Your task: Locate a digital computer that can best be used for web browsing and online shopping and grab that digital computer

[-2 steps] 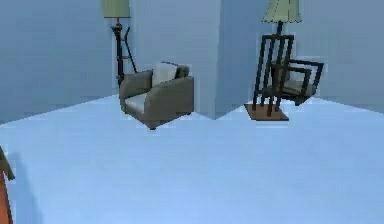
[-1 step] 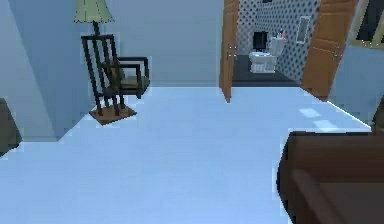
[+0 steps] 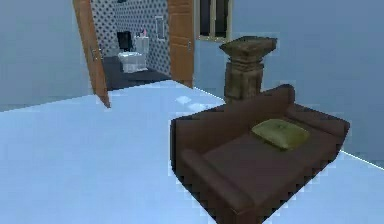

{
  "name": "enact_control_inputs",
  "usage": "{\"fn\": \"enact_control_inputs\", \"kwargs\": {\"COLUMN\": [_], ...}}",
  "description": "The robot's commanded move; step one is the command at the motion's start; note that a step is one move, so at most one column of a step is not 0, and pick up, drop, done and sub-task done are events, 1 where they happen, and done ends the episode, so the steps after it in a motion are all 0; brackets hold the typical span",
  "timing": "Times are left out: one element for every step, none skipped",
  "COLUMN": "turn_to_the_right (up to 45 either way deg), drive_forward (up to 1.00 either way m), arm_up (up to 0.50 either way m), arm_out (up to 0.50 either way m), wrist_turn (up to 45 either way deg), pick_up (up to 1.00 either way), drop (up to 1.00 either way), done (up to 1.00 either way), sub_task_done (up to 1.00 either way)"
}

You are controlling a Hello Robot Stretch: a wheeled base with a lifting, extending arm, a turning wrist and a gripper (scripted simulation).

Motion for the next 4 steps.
{"fn": "enact_control_inputs", "kwargs": {"turn_to_the_right": [0.0,-45.0,-36.0,-3.0], "drive_forward": [0.05,0.00,0.00,0.00], "arm_up": [0.00,0.00,0.00,0.00], "arm_out": [0.00,0.00,0.00,0.00], "wrist_turn": [0.0,0.0,0.0,0.0], "pick_up": [0.00,0.00,0.00,0.00], "drop": [0.00,0.00,0.00,0.00], "done": [0.00,0.00,0.00,0.00], "sub_task_done": [0.00,0.00,0.00,0.00]}}
